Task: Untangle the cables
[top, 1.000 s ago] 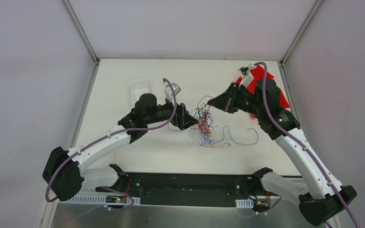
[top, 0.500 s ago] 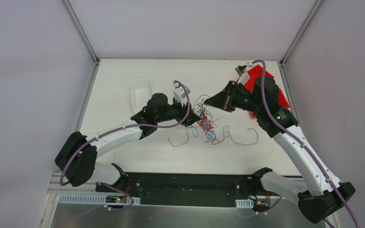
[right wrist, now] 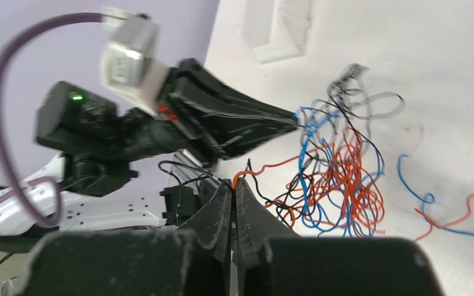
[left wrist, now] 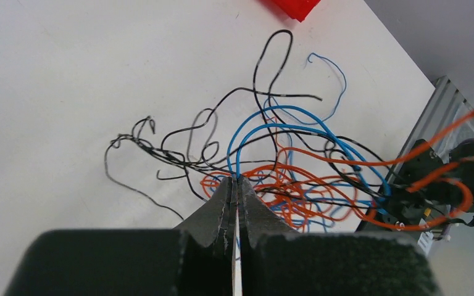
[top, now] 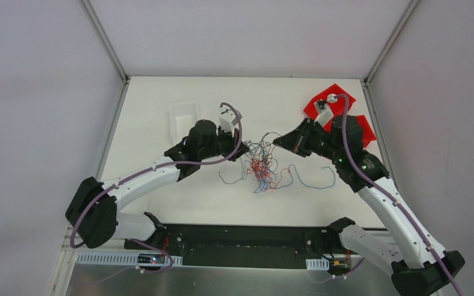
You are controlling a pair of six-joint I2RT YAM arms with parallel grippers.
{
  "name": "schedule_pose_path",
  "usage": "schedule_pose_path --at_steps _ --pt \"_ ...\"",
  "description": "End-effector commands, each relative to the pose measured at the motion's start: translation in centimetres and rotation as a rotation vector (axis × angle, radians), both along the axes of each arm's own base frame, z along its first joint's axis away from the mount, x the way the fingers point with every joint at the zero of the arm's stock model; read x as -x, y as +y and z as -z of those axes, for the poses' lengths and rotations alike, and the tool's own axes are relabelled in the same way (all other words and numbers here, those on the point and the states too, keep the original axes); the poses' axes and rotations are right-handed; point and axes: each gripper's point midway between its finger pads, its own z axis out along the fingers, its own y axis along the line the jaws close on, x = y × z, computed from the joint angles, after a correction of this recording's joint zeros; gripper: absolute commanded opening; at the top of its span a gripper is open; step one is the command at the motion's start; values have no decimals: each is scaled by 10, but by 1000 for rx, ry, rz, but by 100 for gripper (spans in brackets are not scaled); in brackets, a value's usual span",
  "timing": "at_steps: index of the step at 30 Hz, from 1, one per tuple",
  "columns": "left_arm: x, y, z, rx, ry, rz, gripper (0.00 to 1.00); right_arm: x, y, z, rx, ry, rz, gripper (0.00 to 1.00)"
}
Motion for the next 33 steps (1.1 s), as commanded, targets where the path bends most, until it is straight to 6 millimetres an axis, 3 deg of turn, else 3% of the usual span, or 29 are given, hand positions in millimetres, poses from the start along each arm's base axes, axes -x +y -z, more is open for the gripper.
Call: schedule_pose_path --at_steps 1,11,29,31,32,33 --pt "9 14 -29 37 -54 -33 0 -6 -17 20 57 -2 102 0" --pt "19 33 -40 40 -66 -73 0 -17 -38 62 156 52 228 1" --pt "25 37 -43 52 -9 -96 0 -21 -52 96 215 100 311 14" --pt "25 37 -44 54 -4 -99 0 -22 -53 103 230 109 315 20" --pt "24 37 -44 56 -1 -103 0 -22 -53 107 238 115 312 28" --pt "25 37 -43 57 5 -105 0 -23 -52 112 245 122 304 42"
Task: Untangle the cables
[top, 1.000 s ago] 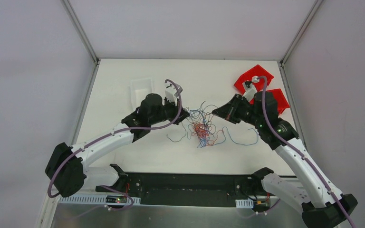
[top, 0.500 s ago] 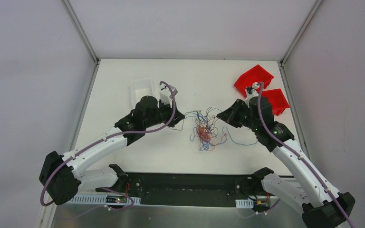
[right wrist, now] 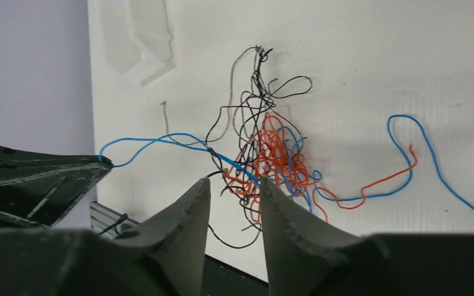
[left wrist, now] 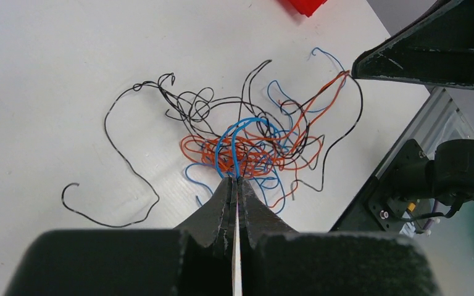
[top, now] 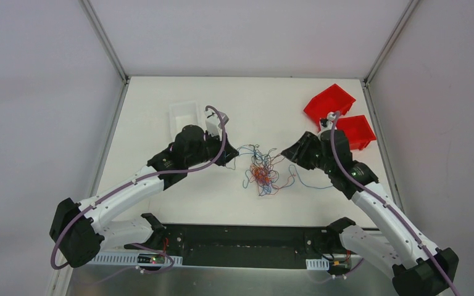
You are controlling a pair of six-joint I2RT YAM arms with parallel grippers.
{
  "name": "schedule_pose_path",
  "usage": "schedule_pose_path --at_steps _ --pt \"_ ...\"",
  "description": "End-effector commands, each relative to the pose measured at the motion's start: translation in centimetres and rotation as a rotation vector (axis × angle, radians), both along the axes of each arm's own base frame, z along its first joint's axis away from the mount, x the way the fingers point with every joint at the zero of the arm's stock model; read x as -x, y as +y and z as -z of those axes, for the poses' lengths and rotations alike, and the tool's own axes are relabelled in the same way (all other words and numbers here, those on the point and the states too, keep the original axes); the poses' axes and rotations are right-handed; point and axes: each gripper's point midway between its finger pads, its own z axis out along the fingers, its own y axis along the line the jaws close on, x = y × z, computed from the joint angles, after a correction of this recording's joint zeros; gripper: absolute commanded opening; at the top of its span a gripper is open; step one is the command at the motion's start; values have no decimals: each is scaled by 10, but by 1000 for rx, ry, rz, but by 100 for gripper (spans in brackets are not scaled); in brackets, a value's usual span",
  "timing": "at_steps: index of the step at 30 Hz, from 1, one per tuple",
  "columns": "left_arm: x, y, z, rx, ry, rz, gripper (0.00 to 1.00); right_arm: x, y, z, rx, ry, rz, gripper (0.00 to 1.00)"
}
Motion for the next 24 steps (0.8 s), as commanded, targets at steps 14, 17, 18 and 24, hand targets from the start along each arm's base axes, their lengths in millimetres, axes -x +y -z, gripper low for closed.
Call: schedule_pose_path --at_steps 14,17,18,24 --pt "-11 -5 -18 51 11 -60 0 15 34 54 87 57 -181 84" --pt "-12 -7 -20 56 15 -59 0 19 48 58 93 30 -227 87" --pt "-13 -8 -20 57 17 -57 0 19 52 59 98 19 -233 87" --pt "-16 -12 -31 67 4 -52 0 11 65 70 120 17 -238 80"
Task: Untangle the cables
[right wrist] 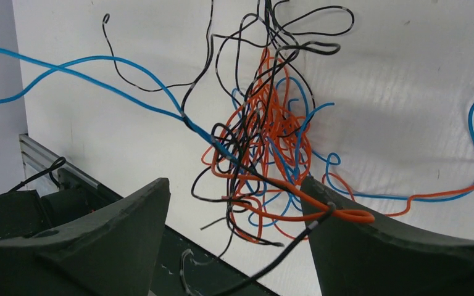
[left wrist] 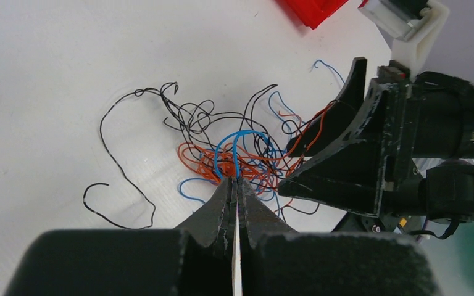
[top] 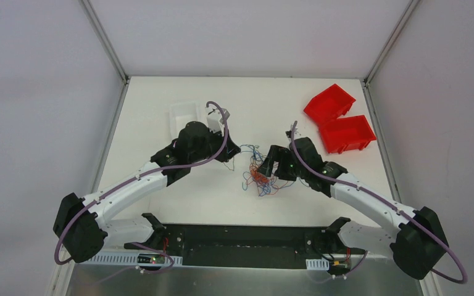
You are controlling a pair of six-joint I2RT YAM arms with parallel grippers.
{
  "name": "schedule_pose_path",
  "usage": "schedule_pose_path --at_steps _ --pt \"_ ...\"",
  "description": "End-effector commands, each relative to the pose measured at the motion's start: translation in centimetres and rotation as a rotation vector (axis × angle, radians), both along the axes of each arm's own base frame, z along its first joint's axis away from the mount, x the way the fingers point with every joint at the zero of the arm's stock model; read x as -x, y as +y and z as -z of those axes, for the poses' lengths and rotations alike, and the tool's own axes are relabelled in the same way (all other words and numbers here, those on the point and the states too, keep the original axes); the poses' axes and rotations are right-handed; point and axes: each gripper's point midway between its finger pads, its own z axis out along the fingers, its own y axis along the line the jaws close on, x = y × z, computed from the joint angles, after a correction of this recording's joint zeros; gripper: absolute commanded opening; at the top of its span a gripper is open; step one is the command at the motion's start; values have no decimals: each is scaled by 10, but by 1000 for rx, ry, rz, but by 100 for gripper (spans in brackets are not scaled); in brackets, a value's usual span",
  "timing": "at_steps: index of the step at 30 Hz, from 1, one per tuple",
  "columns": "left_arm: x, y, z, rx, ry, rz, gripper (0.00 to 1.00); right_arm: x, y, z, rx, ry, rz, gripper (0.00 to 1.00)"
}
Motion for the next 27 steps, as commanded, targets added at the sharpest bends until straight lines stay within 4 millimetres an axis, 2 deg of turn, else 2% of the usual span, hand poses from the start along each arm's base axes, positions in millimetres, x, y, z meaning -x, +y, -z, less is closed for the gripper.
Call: schedule_pose_path --at_steps 1,4,7,12,17,22,25,27 --pt "-8 -6 -34 48 -50 -14 0 -18 11 -6 -10 -70 11 76" --pt "-20 6 -41 8 -47 -86 0 -24 2 1 32 -69 70 62" --pt "-40 25 -55 -19 -19 -157 0 -32 -27 9 110 -76 214 40" --pt "-79 75 -88 46 26 -297 0 -35 -76 6 133 -101 382 30" --pt "-95 105 -108 40 -12 -392 0 -32 -124 2 169 -110 528 3" --pt "-101 120 -113 35 -16 -442 0 -29 -161 -12 231 -144 642 0" --pt "-105 148 -117 15 -13 -521 0 -28 -186 -21 284 -156 734 0" --pt "-107 178 -119 -20 -13 -609 0 -27 -199 -22 294 -136 799 0"
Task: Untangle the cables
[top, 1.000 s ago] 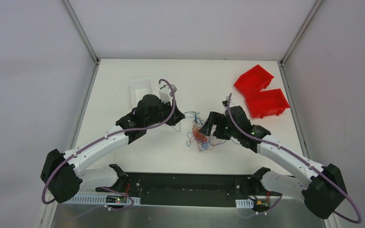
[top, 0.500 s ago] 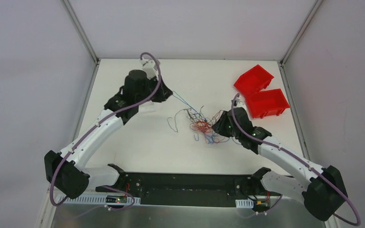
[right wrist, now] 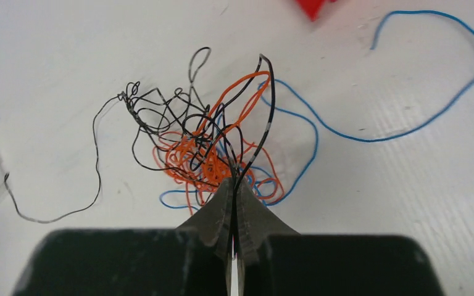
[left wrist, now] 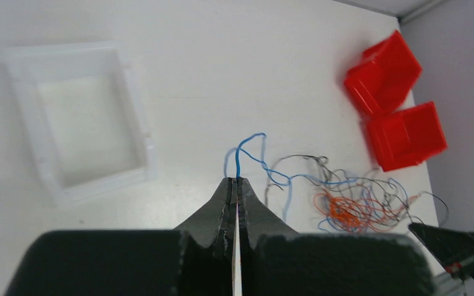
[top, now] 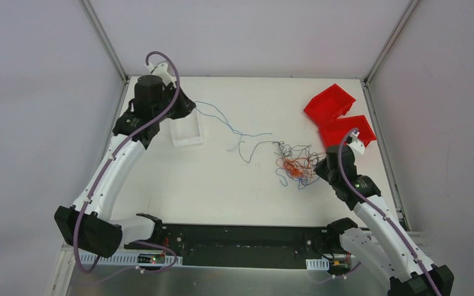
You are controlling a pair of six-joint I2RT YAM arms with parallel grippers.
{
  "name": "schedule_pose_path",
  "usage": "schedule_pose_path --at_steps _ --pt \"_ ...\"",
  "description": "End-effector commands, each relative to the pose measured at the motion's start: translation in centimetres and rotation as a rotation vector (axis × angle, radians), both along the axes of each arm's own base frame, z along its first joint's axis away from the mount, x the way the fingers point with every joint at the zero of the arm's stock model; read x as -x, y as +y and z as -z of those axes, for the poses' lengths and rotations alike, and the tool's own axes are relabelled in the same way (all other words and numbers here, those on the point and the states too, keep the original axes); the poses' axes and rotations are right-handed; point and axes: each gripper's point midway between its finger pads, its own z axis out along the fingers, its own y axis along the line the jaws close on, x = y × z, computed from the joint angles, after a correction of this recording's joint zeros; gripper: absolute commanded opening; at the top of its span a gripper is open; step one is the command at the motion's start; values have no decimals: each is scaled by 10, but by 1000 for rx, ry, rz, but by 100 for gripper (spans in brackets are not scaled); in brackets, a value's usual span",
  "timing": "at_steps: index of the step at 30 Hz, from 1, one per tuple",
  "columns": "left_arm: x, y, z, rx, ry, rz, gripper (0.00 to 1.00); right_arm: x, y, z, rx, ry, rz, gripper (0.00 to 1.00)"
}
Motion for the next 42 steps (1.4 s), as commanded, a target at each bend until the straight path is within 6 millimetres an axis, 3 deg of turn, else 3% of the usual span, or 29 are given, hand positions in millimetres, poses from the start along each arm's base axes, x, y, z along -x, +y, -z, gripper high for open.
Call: schedule_pose_path --at_steps 1,3,5,11,14,17,23,29,34,37,42 --pt "-4 63 -28 -53 -34 -194 0 4 -43 -13 63 22 181 0" --pt "-1 87 -31 -65 -33 -261 0 5 -47 -10 24 52 214 0" --pt "2 91 -36 -53 -46 -255 0 3 -44 -8 -13 59 196 0" --pt "4 39 -44 99 -14 1 0 -8 -20 -23 -62 14 54 0" --pt "0 28 -42 120 3 52 0 -12 -17 -36 -58 -4 29 0" --pt "-6 40 -54 73 -48 0 0 -14 -16 -42 -56 -3 19 0" --pt "-19 63 -108 30 -179 -101 0 -10 -19 -39 -43 8 27 0" --pt "-37 109 -155 44 -243 -225 0 -4 -22 -21 -33 47 40 0" --pt "-53 111 -181 92 -278 -189 0 -5 -15 -14 -50 58 7 0" --pt "-61 112 -179 105 -267 -190 0 -7 -12 -14 -58 62 -3 0" --pt "-71 110 -151 117 -198 -182 0 -9 -5 -14 -87 58 -30 0"
